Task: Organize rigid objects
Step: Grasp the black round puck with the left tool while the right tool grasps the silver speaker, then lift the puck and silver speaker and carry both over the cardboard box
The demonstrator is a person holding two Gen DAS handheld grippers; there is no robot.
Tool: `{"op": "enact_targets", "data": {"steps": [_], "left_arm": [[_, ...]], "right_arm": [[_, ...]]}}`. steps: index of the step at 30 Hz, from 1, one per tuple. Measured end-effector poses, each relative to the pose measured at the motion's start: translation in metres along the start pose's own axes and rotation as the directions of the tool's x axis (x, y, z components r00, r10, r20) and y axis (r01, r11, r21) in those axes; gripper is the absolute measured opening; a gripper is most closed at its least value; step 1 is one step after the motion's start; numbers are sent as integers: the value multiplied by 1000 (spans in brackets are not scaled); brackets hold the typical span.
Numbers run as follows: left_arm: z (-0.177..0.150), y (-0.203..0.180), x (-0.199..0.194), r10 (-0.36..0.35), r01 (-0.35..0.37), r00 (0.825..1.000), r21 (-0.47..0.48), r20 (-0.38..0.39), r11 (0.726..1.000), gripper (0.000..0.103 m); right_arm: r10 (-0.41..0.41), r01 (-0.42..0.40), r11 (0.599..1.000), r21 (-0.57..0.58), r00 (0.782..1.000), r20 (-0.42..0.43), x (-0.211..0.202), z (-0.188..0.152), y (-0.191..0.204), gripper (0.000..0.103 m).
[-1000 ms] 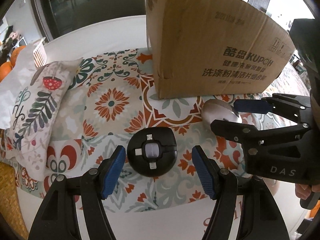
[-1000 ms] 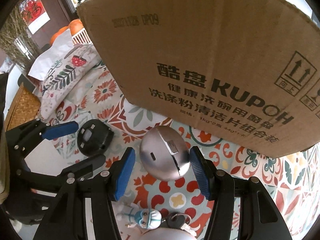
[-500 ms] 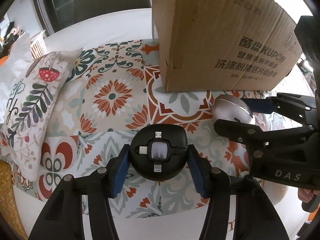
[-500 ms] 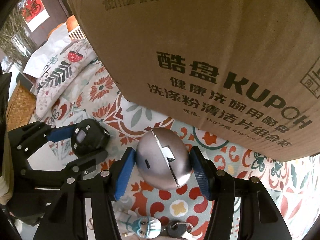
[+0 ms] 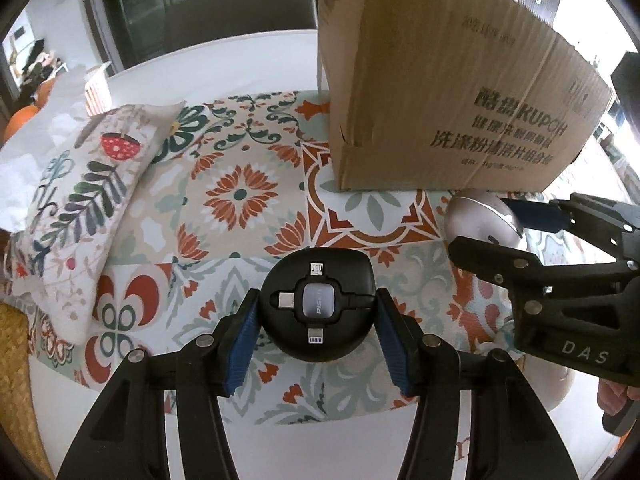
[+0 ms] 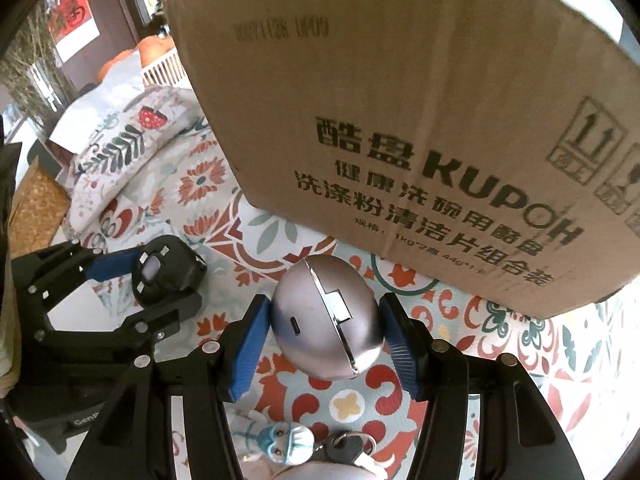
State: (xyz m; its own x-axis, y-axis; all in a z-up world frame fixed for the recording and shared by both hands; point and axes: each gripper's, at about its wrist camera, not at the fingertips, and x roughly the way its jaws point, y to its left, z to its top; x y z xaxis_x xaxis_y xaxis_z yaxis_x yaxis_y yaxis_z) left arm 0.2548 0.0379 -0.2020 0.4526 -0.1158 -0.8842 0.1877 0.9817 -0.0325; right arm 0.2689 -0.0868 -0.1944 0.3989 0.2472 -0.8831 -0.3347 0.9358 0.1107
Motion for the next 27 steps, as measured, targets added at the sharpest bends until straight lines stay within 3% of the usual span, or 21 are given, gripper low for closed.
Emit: {"op": "enact_targets", "data": {"steps": [15, 27], "left_arm": [[13, -16, -76, 25, -22, 990, -22, 140, 1000, 55], [31, -35, -125, 15, -15, 973, -2, 230, 1000, 55]], "right_arm": [[-26, 16, 996, 87, 992, 125, -69, 0, -14, 57], [-84, 56, 991, 119, 966, 243, -138, 0, -26, 57]]}}
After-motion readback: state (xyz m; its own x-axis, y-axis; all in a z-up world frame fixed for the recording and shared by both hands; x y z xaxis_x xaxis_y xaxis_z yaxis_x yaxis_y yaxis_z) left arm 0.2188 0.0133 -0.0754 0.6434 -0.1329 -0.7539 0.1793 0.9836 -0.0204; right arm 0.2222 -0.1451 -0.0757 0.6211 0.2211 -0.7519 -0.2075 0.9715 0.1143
